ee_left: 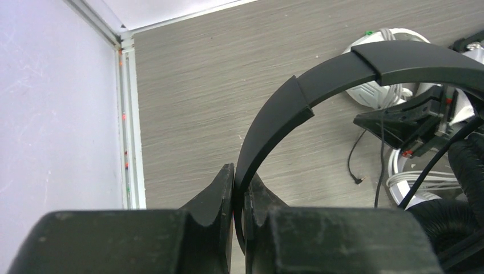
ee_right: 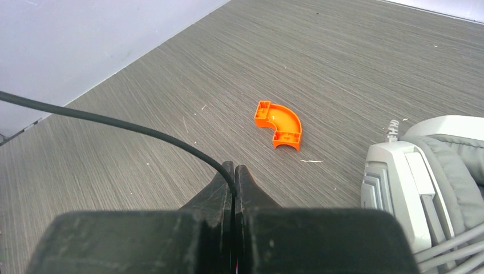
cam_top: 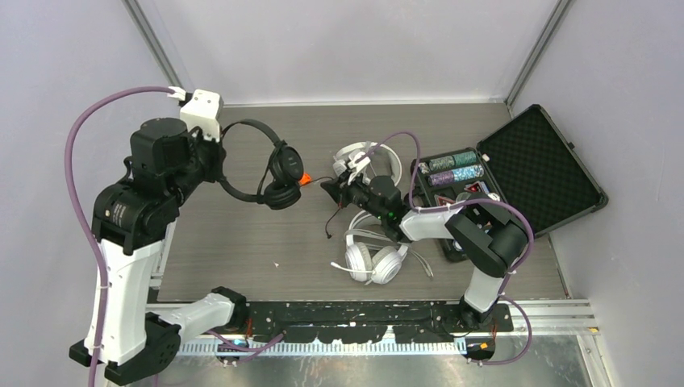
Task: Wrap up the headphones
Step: Wrap the headphones cable around the headphones.
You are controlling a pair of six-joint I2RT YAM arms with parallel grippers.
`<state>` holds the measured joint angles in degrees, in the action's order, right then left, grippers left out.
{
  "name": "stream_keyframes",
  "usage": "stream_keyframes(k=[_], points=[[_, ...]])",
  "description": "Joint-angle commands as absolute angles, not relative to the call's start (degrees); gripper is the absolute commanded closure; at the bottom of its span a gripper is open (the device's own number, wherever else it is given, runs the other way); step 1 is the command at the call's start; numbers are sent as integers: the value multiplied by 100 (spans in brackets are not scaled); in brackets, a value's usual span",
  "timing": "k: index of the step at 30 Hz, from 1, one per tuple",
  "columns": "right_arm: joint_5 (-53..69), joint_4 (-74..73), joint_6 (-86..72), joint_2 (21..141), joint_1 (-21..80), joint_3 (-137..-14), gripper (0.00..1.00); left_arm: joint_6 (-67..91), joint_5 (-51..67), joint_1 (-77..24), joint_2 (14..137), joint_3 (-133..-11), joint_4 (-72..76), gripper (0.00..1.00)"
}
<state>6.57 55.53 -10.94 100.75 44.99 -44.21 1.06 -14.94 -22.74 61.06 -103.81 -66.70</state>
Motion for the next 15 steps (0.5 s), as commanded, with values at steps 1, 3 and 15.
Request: stream_keyframes(k=[1, 3, 15], points=[[646, 5618, -1141, 9860, 4441, -4709, 99, -429, -746, -2250, 6092, -10550, -6574, 100], [671, 5483, -1183, 9806, 4435, -4762, 99, -957, -293, -2252, 5998, -10239, -6679, 100], [892, 4625, -1371, 9199, 4409, -5015, 99, -2518, -753, -2250, 5424, -8694, -6241, 100]])
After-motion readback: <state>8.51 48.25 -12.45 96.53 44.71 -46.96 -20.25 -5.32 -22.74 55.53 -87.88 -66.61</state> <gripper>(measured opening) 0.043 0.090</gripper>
